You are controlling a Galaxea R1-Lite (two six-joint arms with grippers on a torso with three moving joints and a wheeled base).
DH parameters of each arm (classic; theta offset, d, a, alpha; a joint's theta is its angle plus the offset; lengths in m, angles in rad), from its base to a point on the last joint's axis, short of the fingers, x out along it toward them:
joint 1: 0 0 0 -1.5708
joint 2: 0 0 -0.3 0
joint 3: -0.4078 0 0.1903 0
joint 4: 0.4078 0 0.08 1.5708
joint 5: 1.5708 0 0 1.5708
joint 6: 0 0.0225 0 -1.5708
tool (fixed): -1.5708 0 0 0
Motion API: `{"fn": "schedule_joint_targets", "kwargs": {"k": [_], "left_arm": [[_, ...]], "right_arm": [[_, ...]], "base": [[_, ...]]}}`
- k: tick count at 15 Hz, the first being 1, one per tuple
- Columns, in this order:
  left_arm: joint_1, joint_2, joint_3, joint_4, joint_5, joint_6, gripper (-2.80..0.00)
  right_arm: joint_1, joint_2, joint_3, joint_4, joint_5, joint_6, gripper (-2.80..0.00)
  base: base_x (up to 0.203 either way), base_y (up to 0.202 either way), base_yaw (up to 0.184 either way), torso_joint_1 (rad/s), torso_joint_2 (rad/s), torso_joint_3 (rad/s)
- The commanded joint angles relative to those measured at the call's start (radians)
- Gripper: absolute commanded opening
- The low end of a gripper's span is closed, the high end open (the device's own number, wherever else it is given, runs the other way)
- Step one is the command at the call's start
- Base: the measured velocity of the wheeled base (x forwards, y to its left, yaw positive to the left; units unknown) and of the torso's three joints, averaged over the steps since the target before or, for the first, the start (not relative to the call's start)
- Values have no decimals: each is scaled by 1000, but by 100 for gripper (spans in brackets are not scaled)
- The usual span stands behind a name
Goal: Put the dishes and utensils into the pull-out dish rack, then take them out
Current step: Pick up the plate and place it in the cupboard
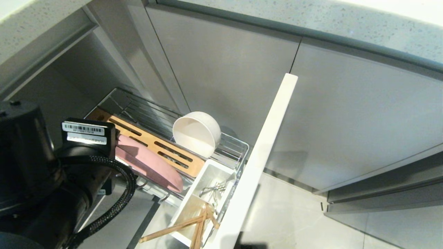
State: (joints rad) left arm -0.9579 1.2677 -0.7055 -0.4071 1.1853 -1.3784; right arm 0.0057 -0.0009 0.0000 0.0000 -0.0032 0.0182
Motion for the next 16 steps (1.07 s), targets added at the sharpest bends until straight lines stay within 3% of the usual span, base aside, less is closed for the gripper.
{"fn": "schedule_joint_targets", "kwargs": {"k": [1, 4, 5, 6, 16], "left_arm": [[-1, 2, 0, 45, 6, -44, -280], [-1, 1, -3, 45, 7, -42, -280], [-1, 1, -3, 47, 7, -42, -212], [-1, 1, -3, 47, 7, -42, 0], [-9, -20, -27, 125, 13, -37, 0]], "right_arm": [[0, 1, 2, 0, 0, 0, -280], [0, 1, 2, 0, 0, 0, -280], [0, 1, 2, 0, 0, 0, -280], [0, 1, 2, 0, 0, 0, -280], [0, 1, 2, 0, 0, 0, -280]], "base": [[0, 0, 0, 0, 0, 0], [0, 0, 0, 0, 0, 0], [0, 0, 0, 0, 0, 0], [0, 0, 0, 0, 0, 0], [0, 0, 0, 0, 0, 0]]}}
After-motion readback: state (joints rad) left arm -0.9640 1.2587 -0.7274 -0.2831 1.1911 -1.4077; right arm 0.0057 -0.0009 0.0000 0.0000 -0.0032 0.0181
